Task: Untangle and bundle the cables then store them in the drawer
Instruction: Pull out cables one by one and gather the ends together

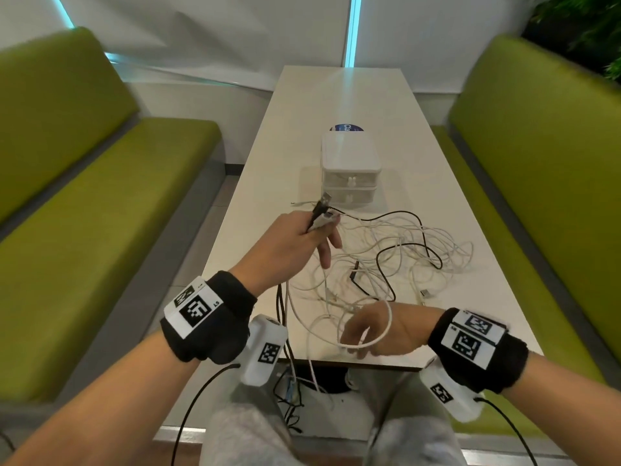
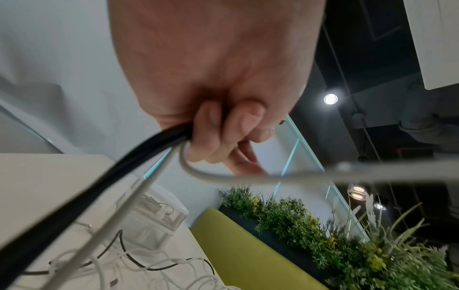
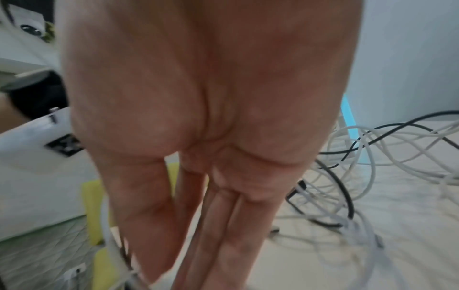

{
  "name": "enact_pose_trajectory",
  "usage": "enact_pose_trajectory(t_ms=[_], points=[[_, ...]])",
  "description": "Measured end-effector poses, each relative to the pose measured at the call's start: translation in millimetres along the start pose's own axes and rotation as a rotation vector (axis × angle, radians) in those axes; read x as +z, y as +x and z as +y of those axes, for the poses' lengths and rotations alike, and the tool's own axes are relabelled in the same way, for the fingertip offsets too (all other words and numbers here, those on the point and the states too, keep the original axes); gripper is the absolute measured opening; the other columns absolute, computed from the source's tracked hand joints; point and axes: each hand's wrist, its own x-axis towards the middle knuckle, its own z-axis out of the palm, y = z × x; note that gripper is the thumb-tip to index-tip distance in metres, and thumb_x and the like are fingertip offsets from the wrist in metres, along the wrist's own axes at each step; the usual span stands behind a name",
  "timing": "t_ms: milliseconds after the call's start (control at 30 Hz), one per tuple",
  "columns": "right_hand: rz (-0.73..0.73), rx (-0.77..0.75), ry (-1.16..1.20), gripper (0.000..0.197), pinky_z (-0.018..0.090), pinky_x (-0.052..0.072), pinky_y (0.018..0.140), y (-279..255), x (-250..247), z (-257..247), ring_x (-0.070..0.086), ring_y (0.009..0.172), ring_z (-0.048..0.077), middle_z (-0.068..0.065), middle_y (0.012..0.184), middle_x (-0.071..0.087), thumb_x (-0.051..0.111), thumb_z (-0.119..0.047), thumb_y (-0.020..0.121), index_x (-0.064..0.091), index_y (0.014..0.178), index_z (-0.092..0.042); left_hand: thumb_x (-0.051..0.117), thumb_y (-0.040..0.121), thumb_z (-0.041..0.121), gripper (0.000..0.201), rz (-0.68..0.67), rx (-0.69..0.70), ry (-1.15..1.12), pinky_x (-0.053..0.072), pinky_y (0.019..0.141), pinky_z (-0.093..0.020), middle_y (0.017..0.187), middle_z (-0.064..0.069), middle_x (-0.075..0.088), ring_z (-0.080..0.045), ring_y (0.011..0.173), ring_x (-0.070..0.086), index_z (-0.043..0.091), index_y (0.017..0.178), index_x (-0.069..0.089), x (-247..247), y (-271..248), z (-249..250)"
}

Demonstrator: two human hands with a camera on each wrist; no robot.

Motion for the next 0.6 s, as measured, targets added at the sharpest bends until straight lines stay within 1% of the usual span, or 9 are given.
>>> enact_pose_trajectory(t_ms=[67,133,233,267,333,400,433,500,600], points=[[-0.136,0.011,0.036,0.029,0.03,0.053,0.089,-1.8,14.2,-2.3,0.067,0.094,0.01,-0.001,0.106,0.073,0.062,-0.011,0.082,0.069,0.109,-0.019,0.037,0.102,0.037,0.046,0.072,-0.013,-0.04,0.036,0.062,-0.021,0.059,-0.004,0.066,-0.008,0.062,0.057,0.015,0.075,0.067,-3.1,1.9,-1.2],[-0.387,0.018,0.22,0.033,0.035,0.052,0.095,-4.5,27.0,-8.3,0.067,0.09,0.012,0.011,0.111,0.071,0.062,-0.006,0.084,0.065,0.117,-0.011,0.038,0.102,0.037,0.045,0.076,-0.021,-0.046,0.036,0.062,-0.025,0.056,-0.002,0.065,-0.012,0.062,0.056,0.016,0.075,0.067,-3.8,2.5,-2.4],[-0.551,-0.005,0.447,0.028,0.035,0.055,0.084,-9.6,29.5,-15.8,0.069,0.079,0.019,0.025,0.106,0.067,0.056,0.001,0.09,0.063,0.116,-0.005,0.038,0.102,0.038,0.046,0.059,0.002,-0.023,0.036,0.064,-0.026,0.055,0.0,0.065,-0.018,0.07,0.06,0.015,0.075,0.067,-0.8,1.8,-2.5],[-0.506,-0.01,0.456,0.025,0.039,0.055,0.085,-10.1,26.7,-15.8,0.07,0.081,0.024,0.024,0.105,0.068,0.056,-0.001,0.09,0.064,0.114,-0.004,0.038,0.102,0.038,0.047,0.059,0.01,-0.014,0.036,0.063,-0.026,0.055,0.0,0.064,-0.017,0.07,0.059,0.014,0.074,0.067,0.2,1.8,-2.0],[-0.273,0.002,0.374,0.022,0.041,0.058,0.079,-7.5,17.2,-13.0,0.071,0.082,0.029,0.02,0.102,0.072,0.059,-0.004,0.088,0.066,0.109,-0.003,0.038,0.102,0.039,0.048,0.066,0.025,-0.005,0.04,0.064,-0.028,0.055,-0.001,0.065,-0.02,0.073,0.061,0.015,0.072,0.067,2.4,2.0,-0.9],[0.015,0.07,0.249,0.018,0.028,0.056,0.058,-1.7,5.3,-5.9,0.07,0.065,0.023,0.015,0.092,0.074,0.056,-0.005,0.088,0.067,0.102,-0.004,0.037,0.101,0.04,0.048,0.078,0.037,0.004,0.047,0.075,-0.035,0.059,-0.003,0.067,-0.025,0.08,0.064,0.018,0.069,0.066,3.9,2.7,-0.3],[0.143,0.104,0.173,0.016,0.025,0.053,0.054,0.7,-0.8,-3.0,0.069,0.06,0.021,0.013,0.086,0.074,0.055,-0.007,0.089,0.068,0.098,-0.006,0.037,0.102,0.04,0.048,0.085,0.037,0.005,0.047,0.081,-0.038,0.06,-0.004,0.068,-0.027,0.081,0.064,0.02,0.068,0.065,4.6,3.3,-0.3],[0.353,0.173,-0.013,0.016,0.026,0.053,0.058,5.0,-10.1,2.1,0.068,0.065,0.021,0.009,0.083,0.073,0.054,-0.012,0.09,0.069,0.091,-0.009,0.038,0.102,0.039,0.048,0.103,0.033,-0.002,0.047,0.081,-0.039,0.058,-0.004,0.066,-0.03,0.08,0.063,0.019,0.067,0.064,5.5,4.4,-0.9],[0.518,0.244,-0.319,0.019,0.031,0.051,0.079,13.0,-10.4,4.6,0.063,0.095,0.023,0.004,0.108,0.065,0.055,-0.02,0.09,0.067,0.106,-0.02,0.038,0.102,0.039,0.051,0.112,0.036,-0.005,0.046,0.073,-0.036,0.053,-0.001,0.061,-0.026,0.068,0.061,0.012,0.069,0.066,6.5,5.8,-1.4]])
